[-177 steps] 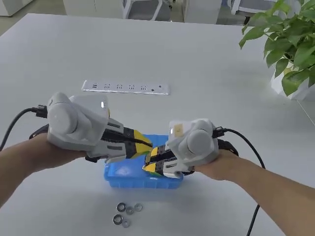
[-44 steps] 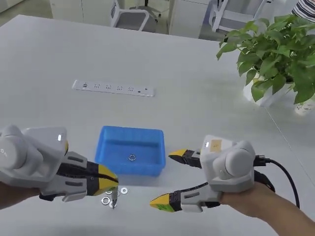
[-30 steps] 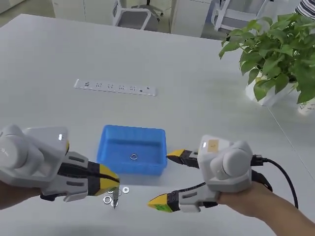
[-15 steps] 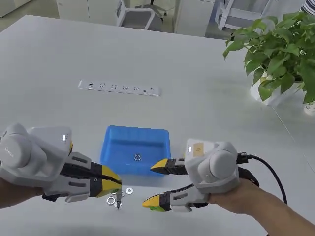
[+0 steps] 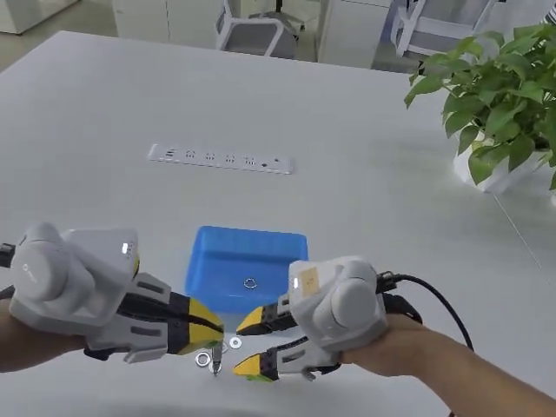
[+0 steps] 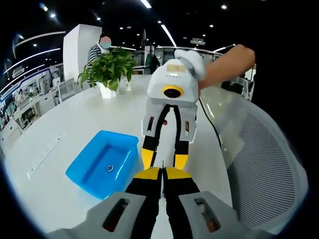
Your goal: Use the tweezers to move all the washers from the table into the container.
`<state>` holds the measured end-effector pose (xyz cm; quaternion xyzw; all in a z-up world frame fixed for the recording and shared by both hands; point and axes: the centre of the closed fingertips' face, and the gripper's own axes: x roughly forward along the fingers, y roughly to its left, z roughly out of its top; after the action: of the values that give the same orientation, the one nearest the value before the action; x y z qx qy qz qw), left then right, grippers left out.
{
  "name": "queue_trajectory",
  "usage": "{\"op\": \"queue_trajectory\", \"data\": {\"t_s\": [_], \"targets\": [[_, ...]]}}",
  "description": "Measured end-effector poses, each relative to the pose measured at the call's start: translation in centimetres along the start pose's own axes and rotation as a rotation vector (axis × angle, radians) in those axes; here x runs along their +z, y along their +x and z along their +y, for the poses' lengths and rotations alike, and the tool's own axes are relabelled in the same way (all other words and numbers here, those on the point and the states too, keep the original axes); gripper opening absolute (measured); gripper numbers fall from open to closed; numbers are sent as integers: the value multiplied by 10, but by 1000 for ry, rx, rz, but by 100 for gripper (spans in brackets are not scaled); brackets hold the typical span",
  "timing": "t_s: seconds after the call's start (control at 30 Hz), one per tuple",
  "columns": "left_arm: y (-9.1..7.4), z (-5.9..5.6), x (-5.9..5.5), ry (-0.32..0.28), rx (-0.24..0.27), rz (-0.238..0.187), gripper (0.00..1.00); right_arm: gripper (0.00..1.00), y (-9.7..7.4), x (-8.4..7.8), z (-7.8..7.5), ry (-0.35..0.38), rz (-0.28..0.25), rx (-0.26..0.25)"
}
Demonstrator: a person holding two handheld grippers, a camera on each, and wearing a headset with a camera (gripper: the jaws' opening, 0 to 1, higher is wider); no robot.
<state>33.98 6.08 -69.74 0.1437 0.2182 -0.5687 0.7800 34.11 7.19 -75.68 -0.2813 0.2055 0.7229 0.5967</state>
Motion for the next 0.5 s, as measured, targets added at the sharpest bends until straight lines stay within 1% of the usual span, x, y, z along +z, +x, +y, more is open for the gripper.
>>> {"op": "queue_trajectory", "data": {"t_s": [0.07,0.1,0.2,0.27,0.5], "targets": [[0,0,0,1,-1,1,5,23,4,2,1,0,-2,14],[0,1,-1,2,-2,2,5,22,6,2,2,14,-2,27],[0,1,-1,3,-3,4,5,19,11,1,2,-1,9,29],[0,1,-2,1,-4,3,5,18,14,2,3,4,5,42],[0,1,-2,0,-7,5,5,12,23,-1,6,-13,24,67]]}}
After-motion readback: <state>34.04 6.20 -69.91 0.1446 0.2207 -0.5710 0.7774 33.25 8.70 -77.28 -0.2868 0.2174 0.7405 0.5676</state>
